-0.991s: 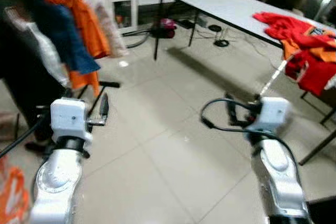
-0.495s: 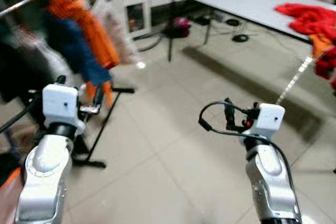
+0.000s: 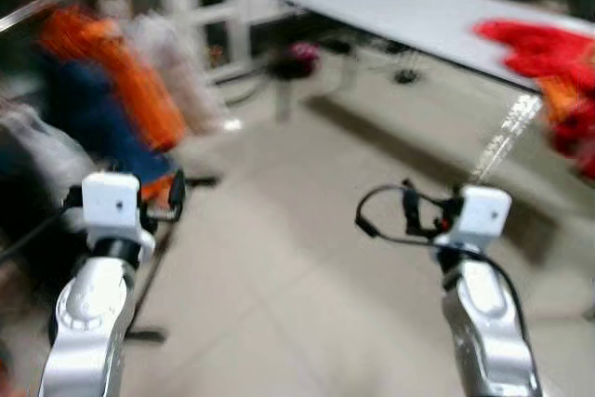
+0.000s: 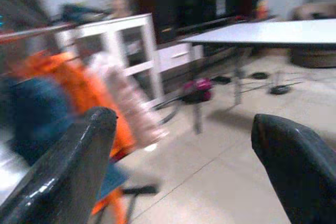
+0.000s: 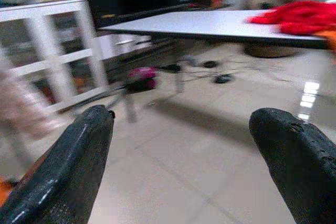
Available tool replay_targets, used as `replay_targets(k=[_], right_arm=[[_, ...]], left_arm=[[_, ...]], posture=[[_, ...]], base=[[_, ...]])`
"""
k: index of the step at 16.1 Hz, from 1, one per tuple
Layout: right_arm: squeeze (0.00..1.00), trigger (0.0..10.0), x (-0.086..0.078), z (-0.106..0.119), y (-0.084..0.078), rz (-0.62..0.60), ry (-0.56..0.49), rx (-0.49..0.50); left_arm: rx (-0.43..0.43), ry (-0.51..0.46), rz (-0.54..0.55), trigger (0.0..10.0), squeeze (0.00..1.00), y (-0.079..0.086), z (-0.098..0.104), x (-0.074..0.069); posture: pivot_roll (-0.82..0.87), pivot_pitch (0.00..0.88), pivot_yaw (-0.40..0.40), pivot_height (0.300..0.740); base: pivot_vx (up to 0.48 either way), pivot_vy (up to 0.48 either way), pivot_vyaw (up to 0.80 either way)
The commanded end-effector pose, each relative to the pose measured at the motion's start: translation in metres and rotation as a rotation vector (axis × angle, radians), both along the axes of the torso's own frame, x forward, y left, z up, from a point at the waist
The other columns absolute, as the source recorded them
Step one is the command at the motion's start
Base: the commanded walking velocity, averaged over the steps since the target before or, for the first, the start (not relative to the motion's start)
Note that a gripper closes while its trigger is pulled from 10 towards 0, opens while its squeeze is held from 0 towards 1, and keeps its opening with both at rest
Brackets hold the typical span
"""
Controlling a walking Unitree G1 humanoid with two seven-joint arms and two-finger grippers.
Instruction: Hang hanger
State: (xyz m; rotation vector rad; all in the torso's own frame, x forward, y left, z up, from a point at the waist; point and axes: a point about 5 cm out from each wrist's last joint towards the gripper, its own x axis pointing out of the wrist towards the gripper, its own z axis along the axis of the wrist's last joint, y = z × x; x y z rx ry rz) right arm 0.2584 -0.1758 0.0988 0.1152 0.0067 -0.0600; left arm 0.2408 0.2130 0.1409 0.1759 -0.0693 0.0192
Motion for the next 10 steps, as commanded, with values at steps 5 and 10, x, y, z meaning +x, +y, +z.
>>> replay_targets(k=[5,10], right_arm=[[0.00,10.0,0.004,-0.003,-0.009,-0.034,0.043,-0.049],[0.00,10.0,0.002,-0.005,-0.003,0.026,0.032,-0.082]], left_arm=[[0.006,-0.005,0.046,10.0,0.00,0.006,-0.005,-0.005],[0.012,-0.004,0.090,10.0,0.00,0.016,-0.006,-0.009]], posture=[[-0.01,0.000,-0.010,0.740],[0.00,0.000,-0.022,0.740]], base=[[0.465,0.000,0.00],[0.465,0.000,0.00]])
